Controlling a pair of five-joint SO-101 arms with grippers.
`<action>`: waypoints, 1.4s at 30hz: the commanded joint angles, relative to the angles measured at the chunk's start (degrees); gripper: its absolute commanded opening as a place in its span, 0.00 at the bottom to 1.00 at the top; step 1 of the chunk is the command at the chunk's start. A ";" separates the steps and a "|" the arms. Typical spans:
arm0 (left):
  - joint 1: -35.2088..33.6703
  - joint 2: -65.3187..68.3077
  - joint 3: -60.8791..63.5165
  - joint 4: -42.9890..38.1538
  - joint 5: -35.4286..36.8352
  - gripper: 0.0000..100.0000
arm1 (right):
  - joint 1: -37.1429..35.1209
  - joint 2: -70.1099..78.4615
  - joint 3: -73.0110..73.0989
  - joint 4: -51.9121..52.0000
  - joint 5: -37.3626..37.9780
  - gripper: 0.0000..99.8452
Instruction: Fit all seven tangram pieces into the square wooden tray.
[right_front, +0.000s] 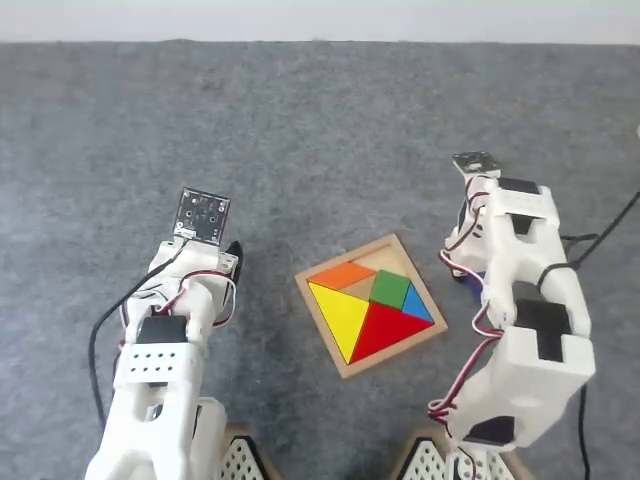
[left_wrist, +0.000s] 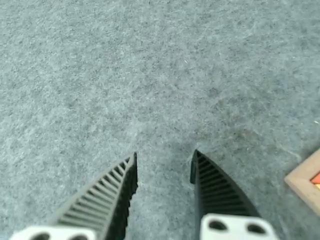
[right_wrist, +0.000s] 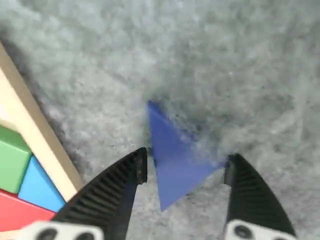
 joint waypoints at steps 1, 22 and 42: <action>0.00 -0.35 -0.75 -1.05 -0.44 0.17 | -1.01 -0.40 -2.46 0.31 1.76 0.30; -0.09 -0.35 -0.75 -1.05 -0.44 0.17 | -1.01 4.79 -2.81 -1.01 11.52 0.16; -0.09 -0.35 -0.75 -1.14 -0.44 0.17 | -4.88 -4.62 -13.54 9.80 8.79 0.13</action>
